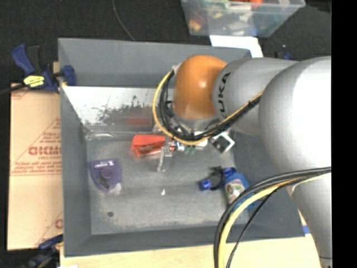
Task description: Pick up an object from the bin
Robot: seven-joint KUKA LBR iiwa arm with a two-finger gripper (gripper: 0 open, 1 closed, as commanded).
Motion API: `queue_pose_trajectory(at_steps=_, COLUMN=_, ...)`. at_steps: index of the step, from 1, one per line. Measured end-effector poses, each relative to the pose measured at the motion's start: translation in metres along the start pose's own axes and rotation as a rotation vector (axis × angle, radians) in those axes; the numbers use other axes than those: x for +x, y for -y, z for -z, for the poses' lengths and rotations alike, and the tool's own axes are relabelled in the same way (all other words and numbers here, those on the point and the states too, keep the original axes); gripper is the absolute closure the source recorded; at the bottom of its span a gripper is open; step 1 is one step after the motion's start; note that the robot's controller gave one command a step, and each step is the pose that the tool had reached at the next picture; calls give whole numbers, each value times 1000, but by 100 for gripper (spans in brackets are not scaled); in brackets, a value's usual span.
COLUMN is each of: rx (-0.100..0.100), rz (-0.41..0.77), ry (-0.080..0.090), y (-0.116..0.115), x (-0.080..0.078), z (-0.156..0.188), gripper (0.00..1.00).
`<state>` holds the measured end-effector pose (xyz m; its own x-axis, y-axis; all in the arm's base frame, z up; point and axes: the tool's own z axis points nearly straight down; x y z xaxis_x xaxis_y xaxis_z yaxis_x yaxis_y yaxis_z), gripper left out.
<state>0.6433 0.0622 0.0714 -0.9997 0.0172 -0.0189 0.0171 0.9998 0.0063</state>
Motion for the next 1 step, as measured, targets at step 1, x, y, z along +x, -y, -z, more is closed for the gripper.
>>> queue_pose_trajectory(at_steps=1, rx=3, rz=18, ry=-4, y=-13, x=-7, z=30, gripper=0)
